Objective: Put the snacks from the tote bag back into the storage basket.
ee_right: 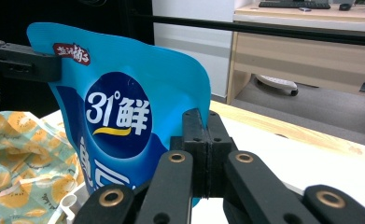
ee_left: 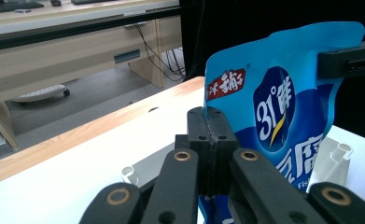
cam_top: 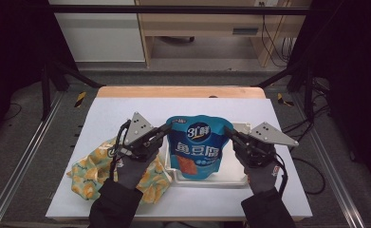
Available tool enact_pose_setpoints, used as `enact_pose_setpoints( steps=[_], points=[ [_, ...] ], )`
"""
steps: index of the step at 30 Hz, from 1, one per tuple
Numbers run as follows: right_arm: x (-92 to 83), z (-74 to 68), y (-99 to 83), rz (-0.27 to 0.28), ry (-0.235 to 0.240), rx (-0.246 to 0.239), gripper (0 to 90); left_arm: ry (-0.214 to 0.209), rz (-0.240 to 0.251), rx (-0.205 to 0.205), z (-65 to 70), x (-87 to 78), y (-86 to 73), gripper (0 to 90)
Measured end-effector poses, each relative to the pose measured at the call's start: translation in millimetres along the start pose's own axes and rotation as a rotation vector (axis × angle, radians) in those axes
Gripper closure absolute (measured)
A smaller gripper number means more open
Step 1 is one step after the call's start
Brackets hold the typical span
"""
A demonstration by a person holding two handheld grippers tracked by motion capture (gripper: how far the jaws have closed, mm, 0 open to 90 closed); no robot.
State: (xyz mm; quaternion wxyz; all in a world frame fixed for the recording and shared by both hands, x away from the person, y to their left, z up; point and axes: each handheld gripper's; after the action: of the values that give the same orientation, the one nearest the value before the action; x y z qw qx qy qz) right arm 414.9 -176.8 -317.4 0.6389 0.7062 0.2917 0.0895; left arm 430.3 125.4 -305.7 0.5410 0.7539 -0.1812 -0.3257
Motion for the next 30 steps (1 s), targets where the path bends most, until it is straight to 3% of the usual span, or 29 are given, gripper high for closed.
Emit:
enact_pose_setpoints(
  steps=[30],
  points=[
    [4.5, -1.2, -7.0, -0.031, 0.004, 0.002, 90.0, -0.006, -0.031, -0.007, 1.1, -0.4, -12.2, 89.7]
  ],
)
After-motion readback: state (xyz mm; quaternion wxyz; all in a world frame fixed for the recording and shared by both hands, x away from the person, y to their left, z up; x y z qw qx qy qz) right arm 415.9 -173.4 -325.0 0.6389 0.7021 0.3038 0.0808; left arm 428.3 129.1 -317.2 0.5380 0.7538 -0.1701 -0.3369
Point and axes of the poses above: each handheld gripper's, and its own axes: x roughly forward along the jaws, y roughly out of its top, z roughly to its right, and after that the axes turned 9 degrees about x, right-handed
